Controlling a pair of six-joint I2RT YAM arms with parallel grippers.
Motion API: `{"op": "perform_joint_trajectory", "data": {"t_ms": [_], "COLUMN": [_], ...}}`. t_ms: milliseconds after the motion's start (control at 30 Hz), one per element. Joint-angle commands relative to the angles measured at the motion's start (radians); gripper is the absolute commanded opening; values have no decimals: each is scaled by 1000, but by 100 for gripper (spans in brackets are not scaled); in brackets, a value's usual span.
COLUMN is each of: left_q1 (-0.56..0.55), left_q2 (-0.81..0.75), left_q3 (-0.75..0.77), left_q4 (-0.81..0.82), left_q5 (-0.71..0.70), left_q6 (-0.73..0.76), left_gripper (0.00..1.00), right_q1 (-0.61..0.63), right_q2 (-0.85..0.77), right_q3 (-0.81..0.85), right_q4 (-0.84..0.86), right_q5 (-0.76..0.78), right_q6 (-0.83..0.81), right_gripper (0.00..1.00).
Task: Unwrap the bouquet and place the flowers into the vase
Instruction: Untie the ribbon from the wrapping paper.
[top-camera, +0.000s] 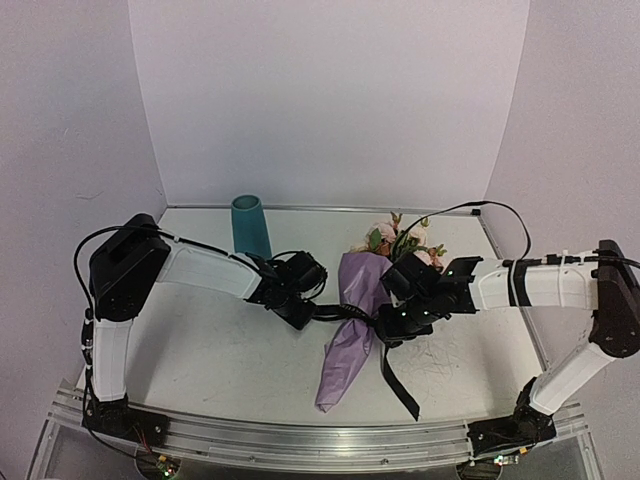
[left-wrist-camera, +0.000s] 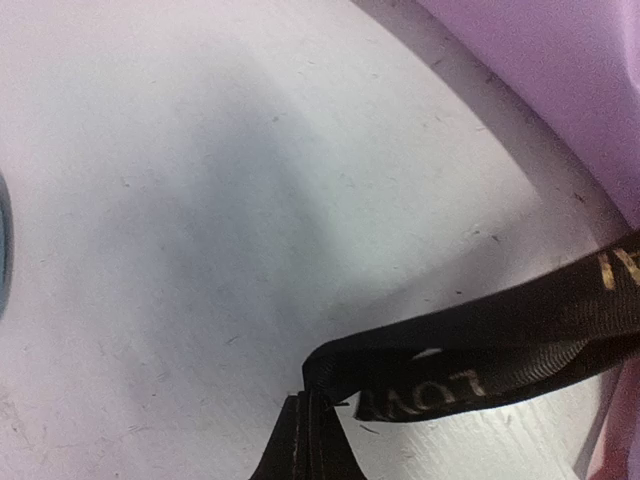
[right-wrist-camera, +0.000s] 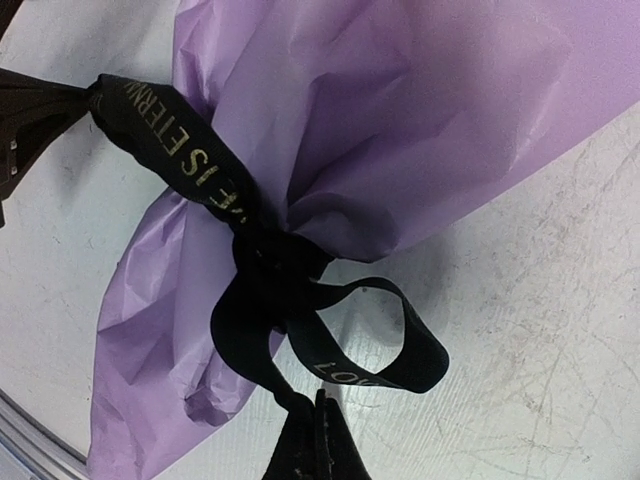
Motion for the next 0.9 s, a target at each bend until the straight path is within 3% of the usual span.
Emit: {"op": "perform_joint_trajectory", "data": {"t_ms": [0, 867], "left_q1": [7, 39], "left_q2": [-47, -119], "left_q3": [52, 124], "left_q4": [-22, -32], "left_q5": [-87, 22], "left_q6": [-20, -77], "left_gripper": [0, 0], "right_q1": [-18, -51], "right_q2": [-19, -17], "right_q3": [14, -3], "right_q4": [-62, -75], "right_q5": [26, -8], "right_q6": [1, -3], "right_gripper": [0, 0]}}
